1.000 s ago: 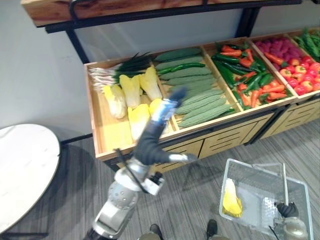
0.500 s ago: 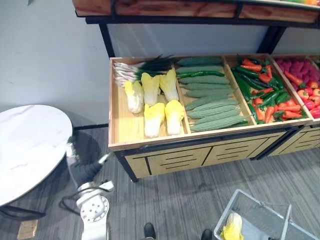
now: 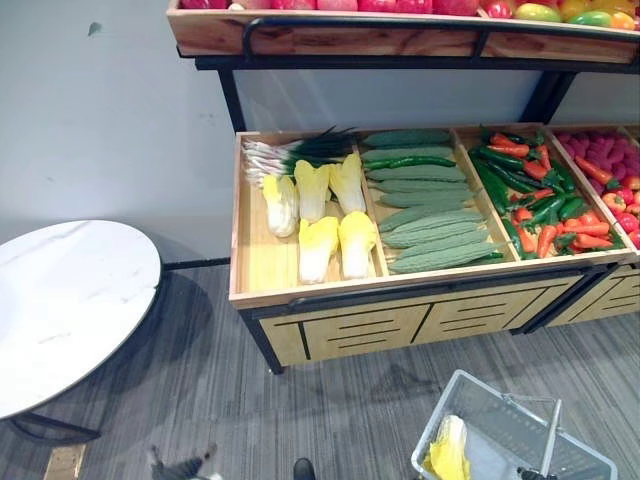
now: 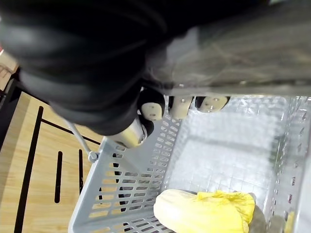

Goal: Pick vegetable in the basket

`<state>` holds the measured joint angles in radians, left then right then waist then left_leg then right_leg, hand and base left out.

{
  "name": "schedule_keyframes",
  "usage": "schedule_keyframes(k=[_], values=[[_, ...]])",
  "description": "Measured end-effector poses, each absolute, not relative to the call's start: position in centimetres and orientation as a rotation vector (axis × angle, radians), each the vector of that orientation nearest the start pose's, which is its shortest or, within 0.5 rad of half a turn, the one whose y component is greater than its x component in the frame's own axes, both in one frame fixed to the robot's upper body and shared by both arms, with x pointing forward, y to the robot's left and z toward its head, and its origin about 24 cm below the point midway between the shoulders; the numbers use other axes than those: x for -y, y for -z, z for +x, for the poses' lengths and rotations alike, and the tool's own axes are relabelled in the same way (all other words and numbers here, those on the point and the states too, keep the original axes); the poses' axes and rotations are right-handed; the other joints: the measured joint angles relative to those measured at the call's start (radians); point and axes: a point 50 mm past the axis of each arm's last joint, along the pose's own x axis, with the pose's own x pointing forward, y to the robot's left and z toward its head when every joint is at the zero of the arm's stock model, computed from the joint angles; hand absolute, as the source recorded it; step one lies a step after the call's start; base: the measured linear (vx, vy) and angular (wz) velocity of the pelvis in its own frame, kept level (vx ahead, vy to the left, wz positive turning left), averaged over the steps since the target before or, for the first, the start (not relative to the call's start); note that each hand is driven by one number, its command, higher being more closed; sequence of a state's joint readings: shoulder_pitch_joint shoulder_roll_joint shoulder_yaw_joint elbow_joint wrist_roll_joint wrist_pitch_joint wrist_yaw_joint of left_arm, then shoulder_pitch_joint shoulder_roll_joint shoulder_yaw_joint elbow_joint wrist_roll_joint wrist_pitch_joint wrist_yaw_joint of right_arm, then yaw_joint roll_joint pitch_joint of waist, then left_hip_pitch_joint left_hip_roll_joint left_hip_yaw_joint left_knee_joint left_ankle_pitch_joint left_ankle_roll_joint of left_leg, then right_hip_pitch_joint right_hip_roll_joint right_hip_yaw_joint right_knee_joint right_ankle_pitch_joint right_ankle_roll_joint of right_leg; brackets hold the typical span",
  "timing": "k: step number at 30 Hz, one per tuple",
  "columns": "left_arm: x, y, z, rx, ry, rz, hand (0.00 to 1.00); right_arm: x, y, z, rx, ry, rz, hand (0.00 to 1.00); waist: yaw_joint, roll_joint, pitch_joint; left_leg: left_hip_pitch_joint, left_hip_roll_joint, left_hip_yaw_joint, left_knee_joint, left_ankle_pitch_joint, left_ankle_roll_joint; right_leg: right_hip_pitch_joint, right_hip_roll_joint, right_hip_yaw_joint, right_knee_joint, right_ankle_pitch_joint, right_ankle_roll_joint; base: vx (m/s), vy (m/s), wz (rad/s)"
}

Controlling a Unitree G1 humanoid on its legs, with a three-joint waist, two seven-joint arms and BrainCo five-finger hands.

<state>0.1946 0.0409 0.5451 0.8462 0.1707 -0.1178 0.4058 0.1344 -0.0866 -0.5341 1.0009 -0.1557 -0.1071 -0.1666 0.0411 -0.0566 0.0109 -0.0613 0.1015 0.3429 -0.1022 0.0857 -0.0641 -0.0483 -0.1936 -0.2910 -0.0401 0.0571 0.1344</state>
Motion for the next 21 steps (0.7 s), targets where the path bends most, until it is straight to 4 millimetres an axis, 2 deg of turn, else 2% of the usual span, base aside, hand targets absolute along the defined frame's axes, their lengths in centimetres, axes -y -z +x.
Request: schedule_keyframes(k=[6,13,15,17,18,20,21], values=[[-25.7,14.8,4.5,-1.076,-0.753,0.208,0.00,26.0,15.0,7.3,-1.031,0.627,-0.065,1.00,-0.010,-0.002,-0.001,0.017,-0.011,0.015,0.000,-0.016,-0.007,0.003,-0.002,0.026,-0.010,-0.001,0.001,0.07,0.021,-0.10],[-25.7,14.9,5.2,-1.075,-0.649,0.235,0.00,25.6,15.1,7.6,-1.043,0.599,-0.069,1.00,-0.014,-0.005,0.004,0.064,-0.008,0.038,0.007,-0.039,-0.011,0.023,0.005,0.065,0.008,-0.020,-0.005,0.07,-0.014,-0.16],[-25.9,14.8,5.9,-1.056,-0.625,0.249,0.00,25.5,15.2,7.6,-1.044,0.601,-0.063,1.00,-0.017,-0.014,0.022,0.055,0.001,0.035,0.075,-0.086,-0.015,0.018,-0.004,0.069,0.062,-0.056,-0.007,0.05,0.001,0.00],[-25.8,14.7,6.5,-1.044,-0.583,0.262,0.00,25.6,15.2,7.5,-1.035,0.628,-0.031,1.00,-0.019,-0.021,0.050,0.033,0.025,0.026,0.224,-0.173,-0.011,0.014,-0.020,0.077,0.159,-0.116,-0.008,0.02,0.004,0.01],[-25.7,14.7,6.8,-1.041,-0.564,0.264,0.00,25.7,15.2,7.4,-1.036,0.636,-0.024,1.00,-0.022,-0.028,0.058,0.018,0.037,0.026,0.285,-0.203,-0.008,0.007,-0.022,0.084,0.186,-0.127,-0.006,0.04,0.023,-0.13],[-25.3,14.9,7.0,-1.047,-0.527,0.266,0.00,25.8,15.0,7.7,-1.006,0.648,-0.013,1.00,-0.033,-0.019,0.058,-0.039,0.074,0.041,0.416,-0.276,-0.002,-0.021,-0.009,0.139,0.201,-0.111,0.008,0.02,0.075,-0.54],[-24.9,15.1,7.1,-1.057,-0.505,0.270,0.00,25.5,14.8,8.4,-0.981,0.641,-0.009,1.00,-0.033,-0.005,0.060,-0.059,0.106,0.089,0.466,-0.308,0.001,-0.060,0.015,0.189,0.204,-0.077,-0.006,-0.01,0.117,-1.01]])
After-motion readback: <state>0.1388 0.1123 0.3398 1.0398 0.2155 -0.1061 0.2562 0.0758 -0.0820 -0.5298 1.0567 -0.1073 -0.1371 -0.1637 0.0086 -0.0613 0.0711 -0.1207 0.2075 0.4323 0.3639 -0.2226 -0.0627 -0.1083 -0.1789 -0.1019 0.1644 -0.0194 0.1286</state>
